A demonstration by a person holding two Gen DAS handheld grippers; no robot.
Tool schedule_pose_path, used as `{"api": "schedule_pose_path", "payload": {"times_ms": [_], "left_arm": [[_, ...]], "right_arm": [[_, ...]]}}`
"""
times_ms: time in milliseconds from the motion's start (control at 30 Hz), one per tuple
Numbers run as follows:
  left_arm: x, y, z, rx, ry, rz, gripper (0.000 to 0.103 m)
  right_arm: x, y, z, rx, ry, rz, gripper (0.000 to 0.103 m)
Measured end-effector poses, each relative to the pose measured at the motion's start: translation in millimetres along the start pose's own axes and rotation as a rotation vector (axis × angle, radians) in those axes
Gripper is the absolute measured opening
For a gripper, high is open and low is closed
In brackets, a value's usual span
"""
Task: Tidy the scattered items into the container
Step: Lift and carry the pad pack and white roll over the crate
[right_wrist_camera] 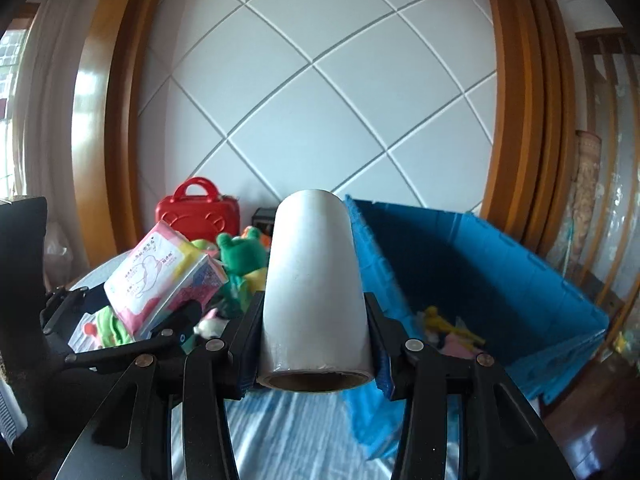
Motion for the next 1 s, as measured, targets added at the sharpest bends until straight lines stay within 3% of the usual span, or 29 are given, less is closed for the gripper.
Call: {"api": "schedule_pose_path", "payload": {"times_ms": [300,567,767,1000], "left_arm": [[14.4,114.5,-59.0,0.06,0.022,0.039,0.075],[48.5,161.6,-106.8,0.103,-0.023,0.113,0.075],[104.7,211.2,-131.1,0.138,-0.228,0.15,0.075],[201.9,249.0,-121.4,0.09,-0.471,0.082,0.075]], "right_arm": [[2.7,132.4,-30.4,0.021,0.026,0.074,0.045],[27.4,221.0,-50.0,0.106,0.0,0.14,0.045],[74.6,274.2,-70.9,0.101,-0.112,0.182,0.045],[169.4,313.9,-67.3,0.028,-0.33,0.188,0.045]]}}
Point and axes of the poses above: each gripper's, at about its wrist camera, not at the fingertips, and x roughly the way its jaws point, y to its right, z to its underside, the point moved 10 cm from there along x, roughly the way its jaws point, and after that the axes turned 14 degrees about -y, right-handed, at the moved point
